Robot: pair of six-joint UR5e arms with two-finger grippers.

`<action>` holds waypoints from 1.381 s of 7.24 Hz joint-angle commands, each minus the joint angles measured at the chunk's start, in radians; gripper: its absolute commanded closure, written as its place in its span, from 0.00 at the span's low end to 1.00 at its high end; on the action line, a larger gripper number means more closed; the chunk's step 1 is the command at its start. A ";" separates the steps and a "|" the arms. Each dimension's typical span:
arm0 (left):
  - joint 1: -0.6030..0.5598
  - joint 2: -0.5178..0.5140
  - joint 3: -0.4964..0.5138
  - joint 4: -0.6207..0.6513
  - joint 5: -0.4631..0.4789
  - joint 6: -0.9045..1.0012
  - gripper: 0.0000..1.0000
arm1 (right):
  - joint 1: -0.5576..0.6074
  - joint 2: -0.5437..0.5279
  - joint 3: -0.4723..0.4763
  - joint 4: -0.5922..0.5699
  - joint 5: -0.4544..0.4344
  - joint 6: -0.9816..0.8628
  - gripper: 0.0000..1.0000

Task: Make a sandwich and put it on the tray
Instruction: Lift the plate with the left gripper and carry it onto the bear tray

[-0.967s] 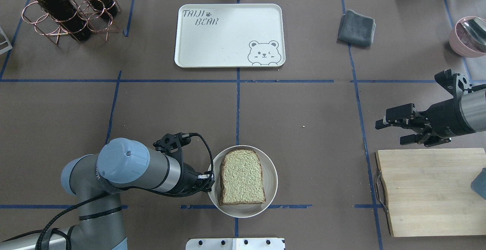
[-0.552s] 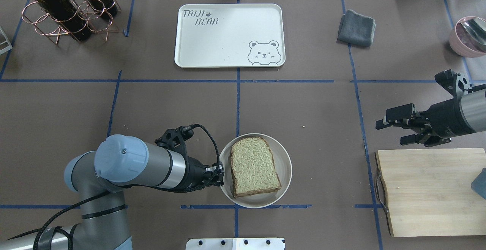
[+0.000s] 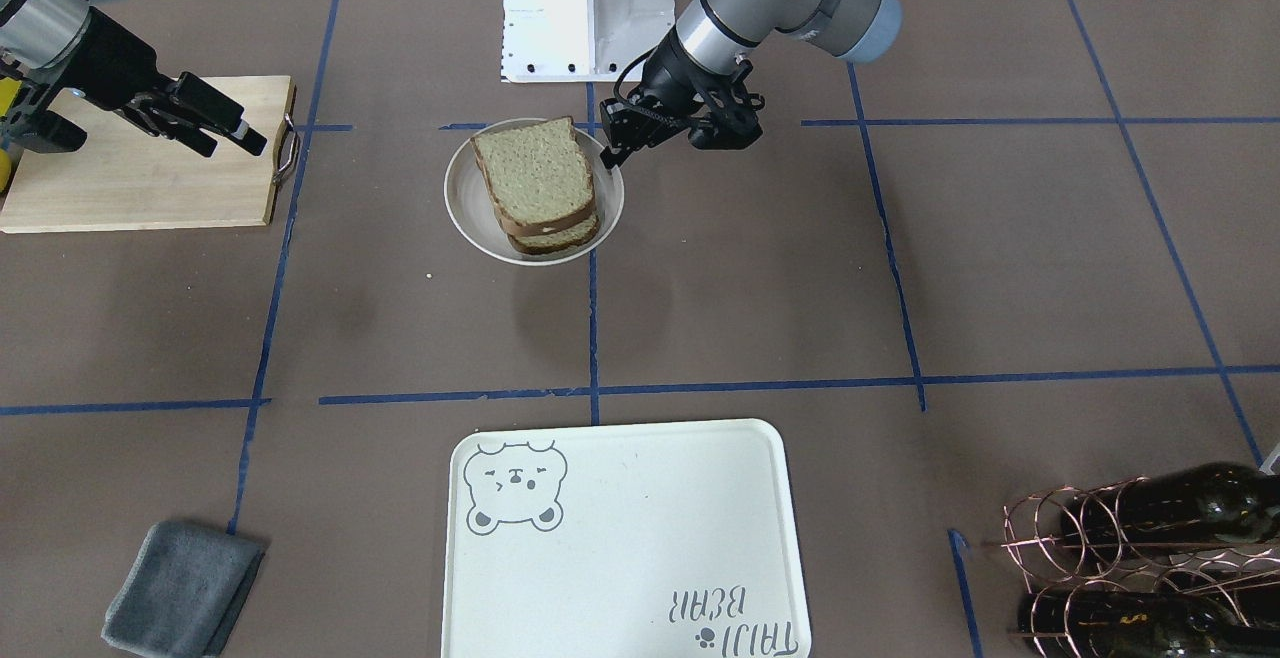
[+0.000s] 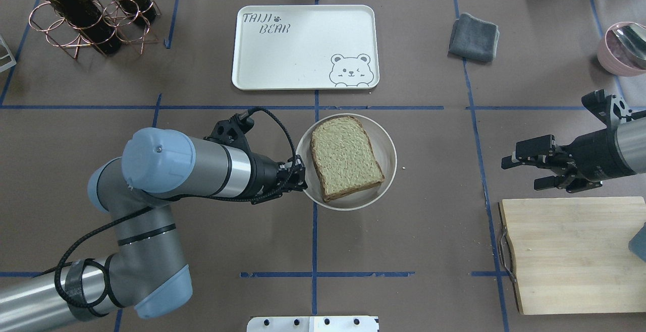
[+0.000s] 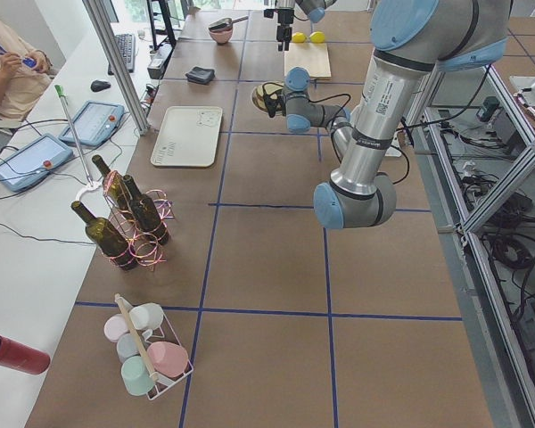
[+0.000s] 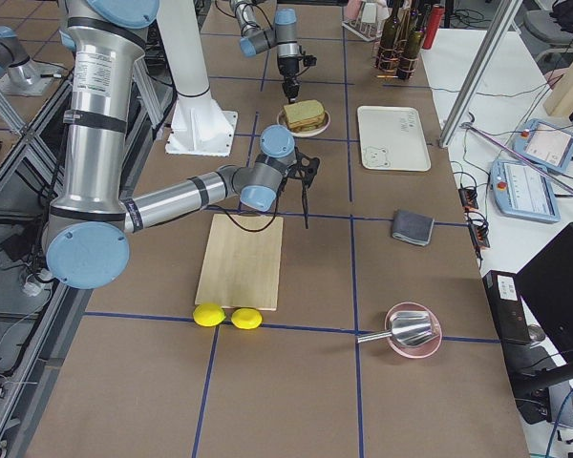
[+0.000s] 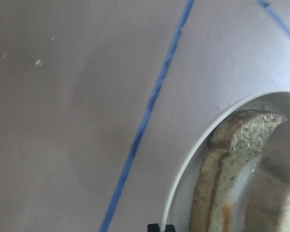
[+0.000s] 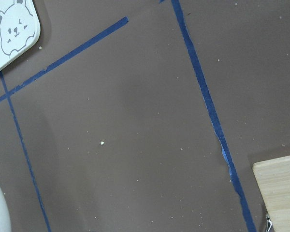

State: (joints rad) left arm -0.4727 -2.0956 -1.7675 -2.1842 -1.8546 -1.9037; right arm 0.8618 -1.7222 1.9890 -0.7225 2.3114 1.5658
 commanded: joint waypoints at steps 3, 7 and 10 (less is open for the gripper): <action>-0.171 -0.270 0.337 0.185 0.000 -0.052 1.00 | 0.031 -0.046 0.001 0.064 0.000 -0.004 0.00; -0.250 -0.415 0.713 0.049 -0.012 -0.136 1.00 | 0.052 -0.073 0.004 0.115 0.003 -0.004 0.00; -0.250 -0.464 0.844 -0.049 -0.032 -0.227 1.00 | 0.052 -0.076 0.005 0.117 0.003 -0.004 0.00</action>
State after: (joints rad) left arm -0.7220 -2.5432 -0.9749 -2.1925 -1.8800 -2.0971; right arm 0.9139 -1.7965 1.9935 -0.6065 2.3141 1.5622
